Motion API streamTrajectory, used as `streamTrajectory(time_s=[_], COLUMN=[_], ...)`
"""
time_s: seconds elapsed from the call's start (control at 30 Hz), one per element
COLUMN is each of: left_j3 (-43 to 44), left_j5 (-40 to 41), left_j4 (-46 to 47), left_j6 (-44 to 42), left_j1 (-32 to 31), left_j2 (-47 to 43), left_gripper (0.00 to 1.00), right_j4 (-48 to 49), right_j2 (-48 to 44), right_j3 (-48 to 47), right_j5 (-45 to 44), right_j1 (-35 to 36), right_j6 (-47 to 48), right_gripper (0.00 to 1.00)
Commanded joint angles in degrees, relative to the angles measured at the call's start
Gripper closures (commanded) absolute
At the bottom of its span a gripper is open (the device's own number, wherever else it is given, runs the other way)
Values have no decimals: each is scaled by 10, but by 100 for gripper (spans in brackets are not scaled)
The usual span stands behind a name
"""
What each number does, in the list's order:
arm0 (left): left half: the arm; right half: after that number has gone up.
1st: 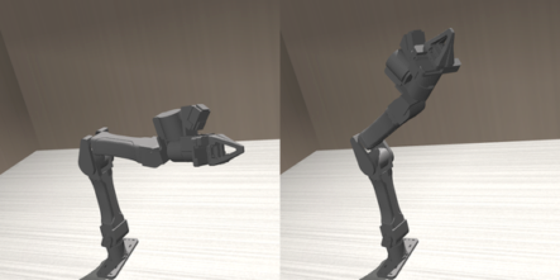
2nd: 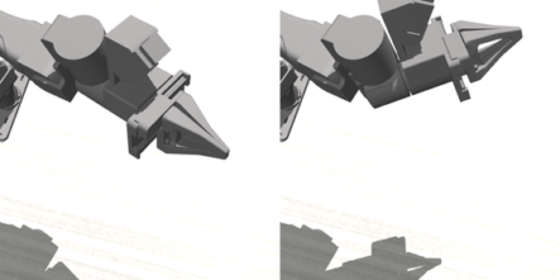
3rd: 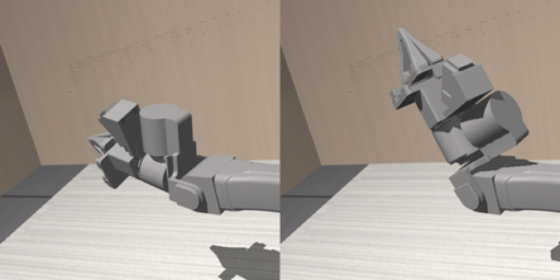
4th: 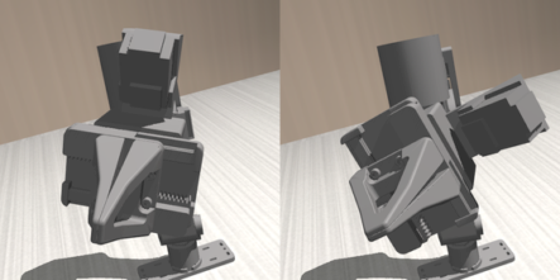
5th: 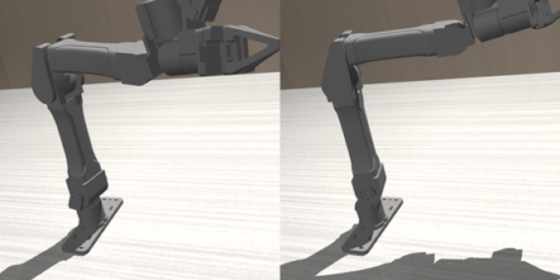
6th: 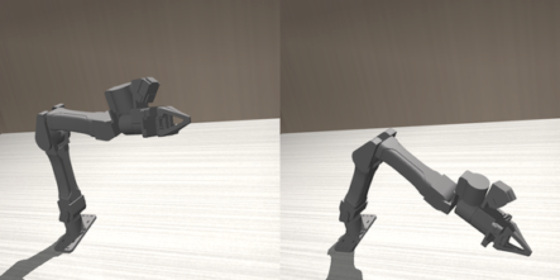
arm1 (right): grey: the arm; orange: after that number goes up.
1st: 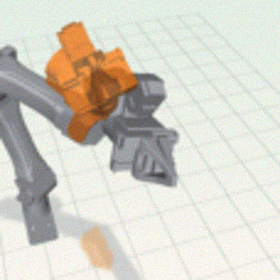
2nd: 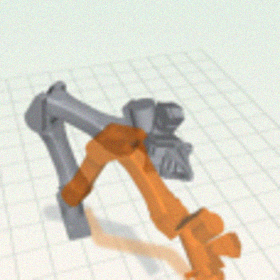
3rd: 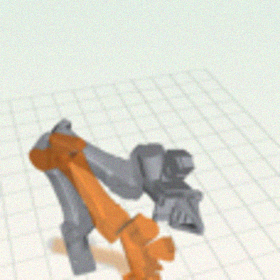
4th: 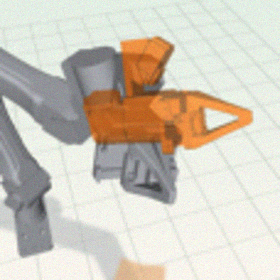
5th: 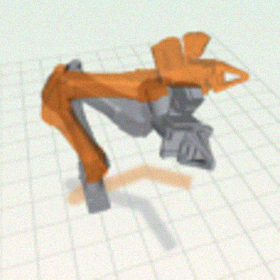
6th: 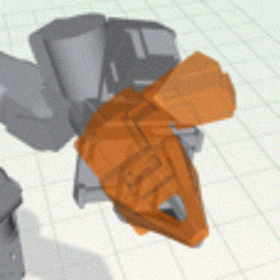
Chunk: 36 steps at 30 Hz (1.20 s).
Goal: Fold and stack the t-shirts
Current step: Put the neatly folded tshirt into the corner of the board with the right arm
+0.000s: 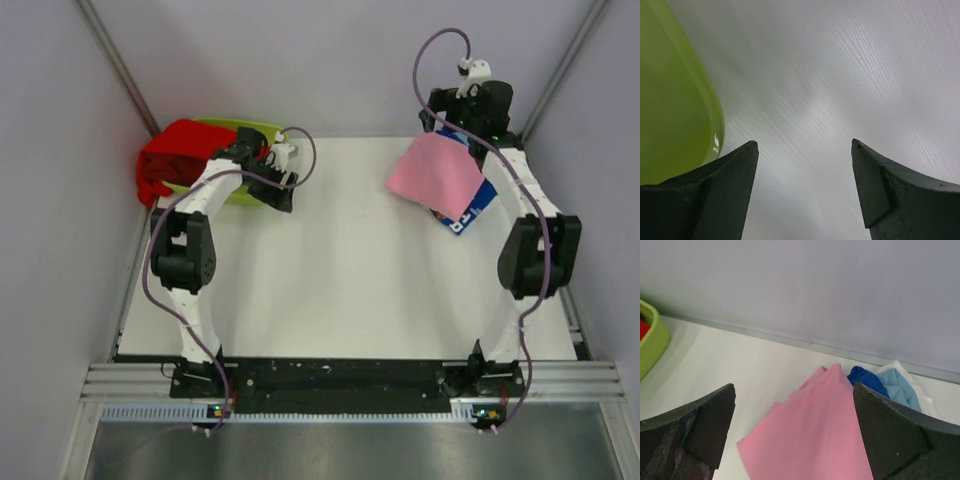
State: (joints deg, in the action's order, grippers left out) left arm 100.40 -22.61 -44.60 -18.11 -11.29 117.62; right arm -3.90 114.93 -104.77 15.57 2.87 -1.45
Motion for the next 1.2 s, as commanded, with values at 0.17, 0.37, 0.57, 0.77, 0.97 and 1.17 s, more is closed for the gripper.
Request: streamTrajectory(time_s=[0.17,0.37,0.57,0.77,0.97,1.17], left_j3=[-186,-399,-648,-783,-808,-848], left_j5=[5,62,117,158,124,124], left_j4=[150,347,641,855,926,1016], left_j6=[14,38,70,131,124,134], left_j1=[50,78,87,92,92,92], left_j2=[-209,-339,-459,-477,-437,-411], left_gripper=[16,4,1,1,1,1], right_j4=[115,126,236,346,521,515], right_j2=[-321,-449,-565,-564,-517,-512], right_j3=[378,561,742,844,941,935], right_j5=[-3,-56,-149,-179,-171,-158], right_j1=[6,6,6,5,5,5], right_j6=[-10,-6,-37,-36,-36,-25], right_gripper=[1,1,1,1,1,1])
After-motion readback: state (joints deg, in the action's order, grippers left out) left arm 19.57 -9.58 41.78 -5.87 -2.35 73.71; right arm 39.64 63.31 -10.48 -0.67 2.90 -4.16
